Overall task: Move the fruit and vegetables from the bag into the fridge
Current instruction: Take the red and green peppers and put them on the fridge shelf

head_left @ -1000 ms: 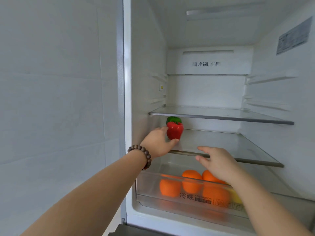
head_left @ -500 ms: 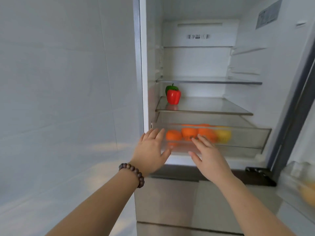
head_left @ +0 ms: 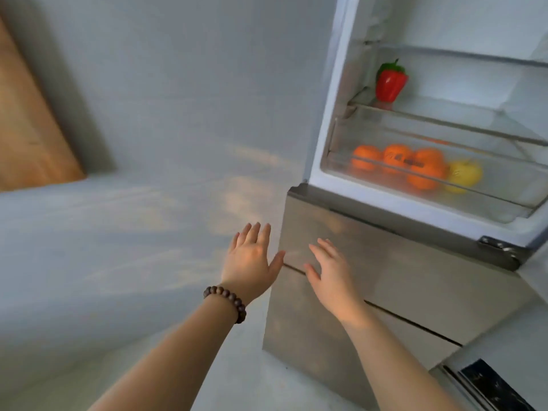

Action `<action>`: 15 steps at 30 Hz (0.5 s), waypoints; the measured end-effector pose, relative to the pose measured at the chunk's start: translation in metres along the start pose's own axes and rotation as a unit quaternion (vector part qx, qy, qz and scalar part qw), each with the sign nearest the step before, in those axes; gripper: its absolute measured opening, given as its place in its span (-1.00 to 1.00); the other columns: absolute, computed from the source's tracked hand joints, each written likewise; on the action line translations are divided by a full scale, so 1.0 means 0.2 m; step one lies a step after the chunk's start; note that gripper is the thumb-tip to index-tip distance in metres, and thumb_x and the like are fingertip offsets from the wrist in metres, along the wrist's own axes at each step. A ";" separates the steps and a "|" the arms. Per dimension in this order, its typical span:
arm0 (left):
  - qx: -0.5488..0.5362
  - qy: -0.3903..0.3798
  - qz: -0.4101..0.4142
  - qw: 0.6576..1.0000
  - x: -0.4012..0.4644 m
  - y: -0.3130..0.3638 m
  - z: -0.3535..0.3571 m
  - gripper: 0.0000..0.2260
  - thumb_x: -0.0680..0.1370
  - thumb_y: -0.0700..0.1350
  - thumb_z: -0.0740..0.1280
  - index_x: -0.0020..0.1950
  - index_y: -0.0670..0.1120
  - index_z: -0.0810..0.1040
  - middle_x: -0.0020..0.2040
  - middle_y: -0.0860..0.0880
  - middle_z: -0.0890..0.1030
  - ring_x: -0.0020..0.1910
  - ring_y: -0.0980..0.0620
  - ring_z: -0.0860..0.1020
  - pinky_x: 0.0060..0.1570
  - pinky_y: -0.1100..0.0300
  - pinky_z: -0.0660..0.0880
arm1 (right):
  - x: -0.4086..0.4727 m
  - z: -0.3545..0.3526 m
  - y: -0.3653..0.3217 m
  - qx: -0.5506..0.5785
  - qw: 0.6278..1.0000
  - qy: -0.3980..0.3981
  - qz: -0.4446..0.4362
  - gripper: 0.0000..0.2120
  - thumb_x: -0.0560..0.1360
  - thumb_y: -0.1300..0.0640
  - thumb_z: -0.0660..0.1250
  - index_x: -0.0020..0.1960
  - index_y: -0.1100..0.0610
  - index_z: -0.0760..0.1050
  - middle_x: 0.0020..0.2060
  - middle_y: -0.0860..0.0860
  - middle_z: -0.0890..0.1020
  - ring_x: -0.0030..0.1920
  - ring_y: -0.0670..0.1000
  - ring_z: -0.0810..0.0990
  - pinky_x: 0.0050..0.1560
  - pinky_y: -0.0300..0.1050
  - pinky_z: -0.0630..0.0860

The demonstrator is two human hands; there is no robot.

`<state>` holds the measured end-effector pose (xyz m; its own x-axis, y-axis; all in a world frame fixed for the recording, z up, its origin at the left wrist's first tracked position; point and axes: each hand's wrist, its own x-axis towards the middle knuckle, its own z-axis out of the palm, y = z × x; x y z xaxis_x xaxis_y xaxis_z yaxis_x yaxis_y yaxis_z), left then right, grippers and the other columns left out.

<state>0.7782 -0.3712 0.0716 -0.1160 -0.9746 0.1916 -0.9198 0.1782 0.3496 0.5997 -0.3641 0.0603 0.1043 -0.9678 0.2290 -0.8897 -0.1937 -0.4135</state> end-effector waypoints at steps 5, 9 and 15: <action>-0.004 0.006 -0.132 0.991 -0.40 -0.15 0.03 -0.40 0.59 0.19 0.05 0.53 -0.07 0.03 0.54 -0.07 0.12 0.53 -0.04 0.01 0.50 0.04 -0.02 | -0.13 0.24 -0.16 0.044 0.993 -0.078 -0.075 -0.59 0.53 0.06 0.24 0.35 0.16 0.40 0.39 0.11 0.39 0.42 0.08 0.29 0.41 -0.06 0.21; 0.018 0.031 -0.227 0.973 -0.78 -0.29 0.02 -0.40 0.58 0.19 0.07 0.53 -0.07 0.05 0.53 -0.07 0.14 0.52 -0.05 0.04 0.50 0.05 -0.01 | -0.28 0.44 -0.36 0.077 0.975 -0.142 -0.152 -0.60 0.54 0.07 0.24 0.34 0.18 0.40 0.36 0.07 0.42 0.40 0.05 0.33 0.39 -0.06 0.28; 0.040 0.075 -0.412 0.907 -1.48 -0.48 -0.04 -0.41 0.57 0.18 0.09 0.52 -0.07 0.09 0.52 -0.04 0.16 0.52 -0.03 0.04 0.49 0.08 -0.03 | -0.60 0.69 -0.85 0.114 0.917 -0.264 -0.275 -0.59 0.56 0.07 0.21 0.38 0.13 0.37 0.41 0.07 0.36 0.46 0.01 0.22 0.42 -0.12 0.17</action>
<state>0.9039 -0.0991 -0.0120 0.6694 -0.7426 0.0202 -0.6967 -0.6182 0.3639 0.7997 -0.2368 -0.0197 0.7636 -0.6452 0.0230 -0.5290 -0.6458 -0.5505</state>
